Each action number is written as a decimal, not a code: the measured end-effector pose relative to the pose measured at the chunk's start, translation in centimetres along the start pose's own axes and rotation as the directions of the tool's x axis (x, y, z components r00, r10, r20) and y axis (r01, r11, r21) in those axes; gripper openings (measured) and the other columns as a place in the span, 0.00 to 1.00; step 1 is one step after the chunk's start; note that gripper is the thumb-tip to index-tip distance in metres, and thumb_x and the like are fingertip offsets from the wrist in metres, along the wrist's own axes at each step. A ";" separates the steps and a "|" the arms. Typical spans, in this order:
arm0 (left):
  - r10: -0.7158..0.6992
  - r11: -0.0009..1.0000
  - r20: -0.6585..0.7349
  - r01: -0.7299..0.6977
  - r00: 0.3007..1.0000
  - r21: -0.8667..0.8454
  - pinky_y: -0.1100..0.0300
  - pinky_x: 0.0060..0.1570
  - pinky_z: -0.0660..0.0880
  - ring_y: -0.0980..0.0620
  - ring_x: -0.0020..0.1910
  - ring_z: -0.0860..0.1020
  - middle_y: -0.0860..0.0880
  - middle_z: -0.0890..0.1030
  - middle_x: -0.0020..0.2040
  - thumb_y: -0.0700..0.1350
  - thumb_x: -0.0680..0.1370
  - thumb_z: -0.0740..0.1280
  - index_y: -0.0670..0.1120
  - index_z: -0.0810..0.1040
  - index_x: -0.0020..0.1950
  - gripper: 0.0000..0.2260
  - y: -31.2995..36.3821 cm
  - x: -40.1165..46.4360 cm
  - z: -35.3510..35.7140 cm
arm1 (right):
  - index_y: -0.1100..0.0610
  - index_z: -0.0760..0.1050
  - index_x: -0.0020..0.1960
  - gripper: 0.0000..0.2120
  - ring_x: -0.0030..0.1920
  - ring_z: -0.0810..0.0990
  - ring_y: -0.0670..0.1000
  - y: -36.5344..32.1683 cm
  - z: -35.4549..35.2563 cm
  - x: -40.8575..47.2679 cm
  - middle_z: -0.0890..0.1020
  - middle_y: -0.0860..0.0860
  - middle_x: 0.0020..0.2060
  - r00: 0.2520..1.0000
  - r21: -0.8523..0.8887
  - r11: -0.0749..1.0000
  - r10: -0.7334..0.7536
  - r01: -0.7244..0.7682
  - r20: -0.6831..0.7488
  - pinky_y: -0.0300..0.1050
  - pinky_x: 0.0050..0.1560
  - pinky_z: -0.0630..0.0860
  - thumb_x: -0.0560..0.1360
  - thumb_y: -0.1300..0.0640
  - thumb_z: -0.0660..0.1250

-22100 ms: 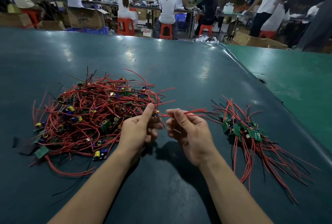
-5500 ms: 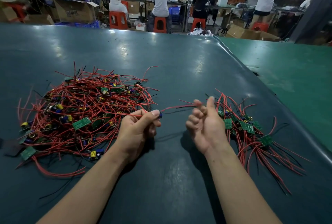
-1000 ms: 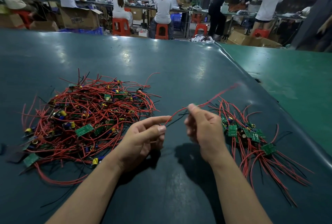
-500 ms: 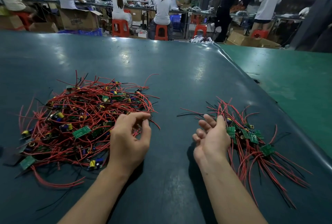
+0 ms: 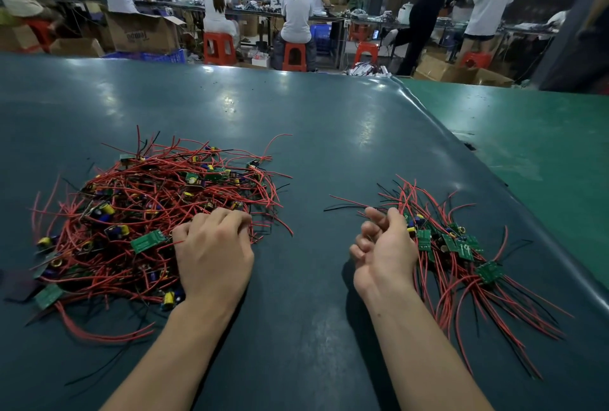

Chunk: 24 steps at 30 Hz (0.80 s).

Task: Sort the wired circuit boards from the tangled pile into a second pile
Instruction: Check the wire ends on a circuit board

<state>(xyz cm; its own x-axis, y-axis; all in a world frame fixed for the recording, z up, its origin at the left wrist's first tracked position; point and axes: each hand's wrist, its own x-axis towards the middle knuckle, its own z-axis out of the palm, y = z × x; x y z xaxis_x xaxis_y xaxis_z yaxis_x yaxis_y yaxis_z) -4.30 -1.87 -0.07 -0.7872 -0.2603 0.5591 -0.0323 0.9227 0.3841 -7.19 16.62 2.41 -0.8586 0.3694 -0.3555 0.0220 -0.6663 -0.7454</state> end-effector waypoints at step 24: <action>0.368 0.623 -0.257 -0.442 0.894 -0.646 0.59 0.33 0.71 0.54 0.29 0.73 0.51 0.76 0.30 0.45 0.79 0.65 0.41 0.77 0.32 0.16 3.4 -1.8 -0.4 | 0.59 0.80 0.52 0.08 0.25 0.75 0.46 0.4 0.7 -1.0 0.80 0.53 0.29 0.824 -0.126 0.990 0.025 0.057 0.567 0.36 0.22 0.68 0.78 0.61 0.62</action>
<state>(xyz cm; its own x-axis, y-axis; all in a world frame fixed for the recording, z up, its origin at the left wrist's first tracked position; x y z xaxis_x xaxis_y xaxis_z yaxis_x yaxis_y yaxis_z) -2.68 1.58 0.51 -0.5574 0.0339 0.8295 0.7253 0.5061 0.4667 -6.67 15.51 2.92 -0.9968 -0.0795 0.0082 0.0376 -0.5570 -0.8296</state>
